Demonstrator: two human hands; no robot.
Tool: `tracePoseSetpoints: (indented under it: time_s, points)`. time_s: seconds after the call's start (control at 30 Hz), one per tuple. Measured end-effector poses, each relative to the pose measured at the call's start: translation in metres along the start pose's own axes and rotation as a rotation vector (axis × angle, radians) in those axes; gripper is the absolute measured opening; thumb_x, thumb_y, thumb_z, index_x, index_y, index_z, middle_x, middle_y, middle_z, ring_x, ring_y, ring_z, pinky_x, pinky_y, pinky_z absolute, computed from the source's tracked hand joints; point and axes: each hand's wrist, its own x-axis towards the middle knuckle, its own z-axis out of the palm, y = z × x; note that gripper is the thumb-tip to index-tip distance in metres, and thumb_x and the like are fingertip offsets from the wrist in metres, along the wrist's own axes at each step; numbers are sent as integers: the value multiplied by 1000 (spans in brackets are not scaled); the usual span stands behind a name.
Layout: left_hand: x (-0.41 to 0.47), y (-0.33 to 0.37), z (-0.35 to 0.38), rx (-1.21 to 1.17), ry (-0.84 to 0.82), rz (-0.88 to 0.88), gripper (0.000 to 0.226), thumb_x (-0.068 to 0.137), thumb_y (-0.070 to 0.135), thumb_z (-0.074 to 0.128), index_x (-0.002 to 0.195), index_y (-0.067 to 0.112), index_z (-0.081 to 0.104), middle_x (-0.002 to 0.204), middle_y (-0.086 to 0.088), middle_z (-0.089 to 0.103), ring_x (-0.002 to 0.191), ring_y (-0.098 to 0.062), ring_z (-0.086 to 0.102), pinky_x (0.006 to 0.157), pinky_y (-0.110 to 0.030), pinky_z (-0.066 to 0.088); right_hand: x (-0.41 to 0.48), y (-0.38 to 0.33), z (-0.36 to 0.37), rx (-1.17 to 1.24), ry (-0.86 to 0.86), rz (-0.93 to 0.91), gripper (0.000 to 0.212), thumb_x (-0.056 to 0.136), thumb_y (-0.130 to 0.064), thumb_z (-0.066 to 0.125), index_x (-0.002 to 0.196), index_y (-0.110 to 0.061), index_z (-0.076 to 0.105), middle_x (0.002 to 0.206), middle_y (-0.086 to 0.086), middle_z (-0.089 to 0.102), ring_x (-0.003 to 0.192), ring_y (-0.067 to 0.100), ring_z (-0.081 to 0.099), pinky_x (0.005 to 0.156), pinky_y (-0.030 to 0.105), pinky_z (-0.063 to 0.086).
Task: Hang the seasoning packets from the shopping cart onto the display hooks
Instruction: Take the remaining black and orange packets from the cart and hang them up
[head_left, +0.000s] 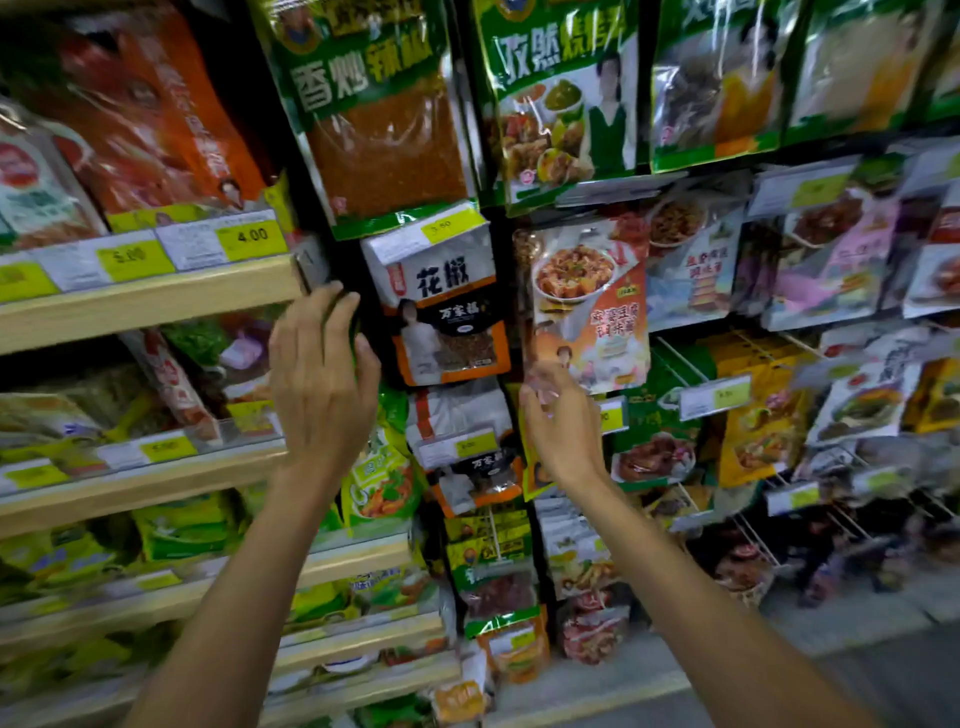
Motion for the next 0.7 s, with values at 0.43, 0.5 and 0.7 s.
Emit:
tracePoseSetpoints:
  time_s: [0.43,0.5,0.7]
  points:
    - [-185,386,30,-953,-1135,-761,21,98,4,47,90,5,66,79,-16,67,63,-19,56,64,-35,41,-255,216,-261,-126,364,658,27,99,-17,51,84,0,67,76,14,68,73,28,64,67,38,47]
    - [-204,448,25,-1030,-1268,-796,21,97,2,46,84,5,62,80,-24,67,72,-28,62,72,-41,47,-290,240,-313,-150,428,745,26,98,-15,53,82,-3,67,75,10,70,72,24,65,69,35,47]
    - [-226,588,30,-1089,-1503,-616,24,96,1,48,78,12,59,71,1,62,72,-19,55,58,-14,37,-362,293,-436,-167,646,921,19,96,-16,57,80,-16,66,67,-4,70,62,6,67,70,34,55]
